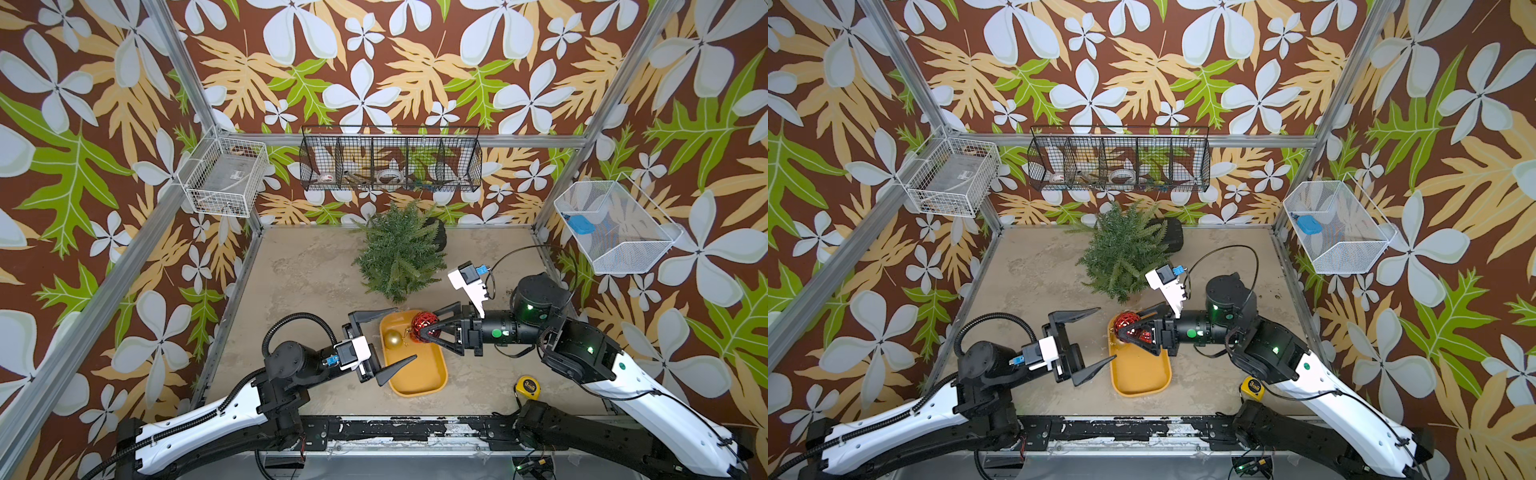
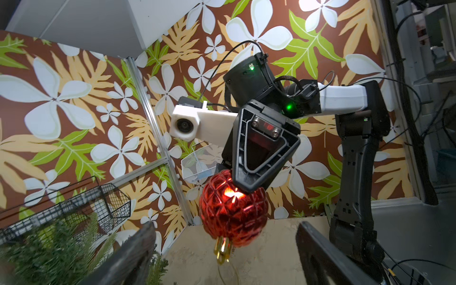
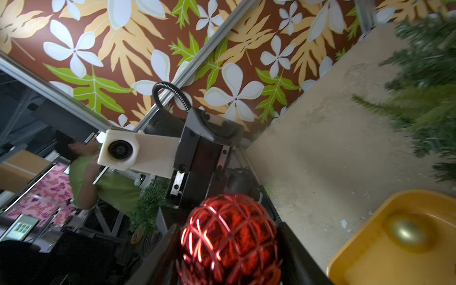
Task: Decorate the small christmas tree with ornaments
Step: Adjust the ornament, then hang an ornament on the christmas tree.
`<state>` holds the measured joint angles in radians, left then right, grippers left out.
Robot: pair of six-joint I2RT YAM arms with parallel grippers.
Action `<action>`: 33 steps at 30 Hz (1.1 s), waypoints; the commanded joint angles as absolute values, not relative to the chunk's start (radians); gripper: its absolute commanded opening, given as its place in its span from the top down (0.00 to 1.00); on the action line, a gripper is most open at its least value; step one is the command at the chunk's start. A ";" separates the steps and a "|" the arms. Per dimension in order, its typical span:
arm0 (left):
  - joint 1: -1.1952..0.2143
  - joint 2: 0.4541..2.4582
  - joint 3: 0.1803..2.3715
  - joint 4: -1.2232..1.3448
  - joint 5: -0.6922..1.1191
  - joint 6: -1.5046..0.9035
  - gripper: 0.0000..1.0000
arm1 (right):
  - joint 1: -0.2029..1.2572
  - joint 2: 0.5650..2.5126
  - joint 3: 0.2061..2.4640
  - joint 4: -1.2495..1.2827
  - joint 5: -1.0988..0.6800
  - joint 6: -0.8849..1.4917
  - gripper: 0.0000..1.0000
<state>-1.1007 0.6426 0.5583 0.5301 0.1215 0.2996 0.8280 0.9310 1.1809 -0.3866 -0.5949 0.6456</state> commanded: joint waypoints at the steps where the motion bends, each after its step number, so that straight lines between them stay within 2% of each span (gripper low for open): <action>1: -1.100 0.627 0.564 0.431 -0.004 0.193 0.13 | 0.744 0.949 1.199 -0.421 -0.585 0.576 0.46; 7: -1.093 0.685 0.652 0.209 -0.236 -0.017 0.01 | 0.488 1.024 1.259 -0.390 -0.728 0.531 0.47; 14: -0.908 0.810 0.792 0.109 -0.047 -0.110 0.00 | 0.290 1.117 1.370 -0.330 -0.838 0.523 0.47; 20: -0.853 0.931 0.983 0.028 0.029 -0.037 0.02 | 0.239 1.194 1.477 -0.272 -0.882 0.532 0.46; 23: -0.772 1.009 1.078 0.002 0.104 -0.012 0.04 | 0.239 1.238 1.527 -0.234 -0.910 0.534 0.46; 26: -0.657 1.082 1.162 -0.002 0.263 -0.025 0.15 | 0.239 1.271 1.562 -0.179 -0.940 0.540 0.46; 27: -0.635 1.098 1.182 -0.002 0.283 -0.020 0.15 | 0.239 1.284 1.575 -0.170 -0.941 0.539 0.46; 30: -0.602 1.126 1.217 0.024 0.304 0.032 0.06 | 0.239 1.336 1.631 -0.160 -0.964 0.538 0.46; 33: -0.572 1.172 1.260 0.048 0.340 0.086 0.07 | 0.239 1.396 1.696 -0.144 -1.000 0.550 0.46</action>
<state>-0.5938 1.1439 1.2304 0.0154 0.2726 0.0265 0.2405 1.3666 1.6608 -0.1982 -0.9489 0.5426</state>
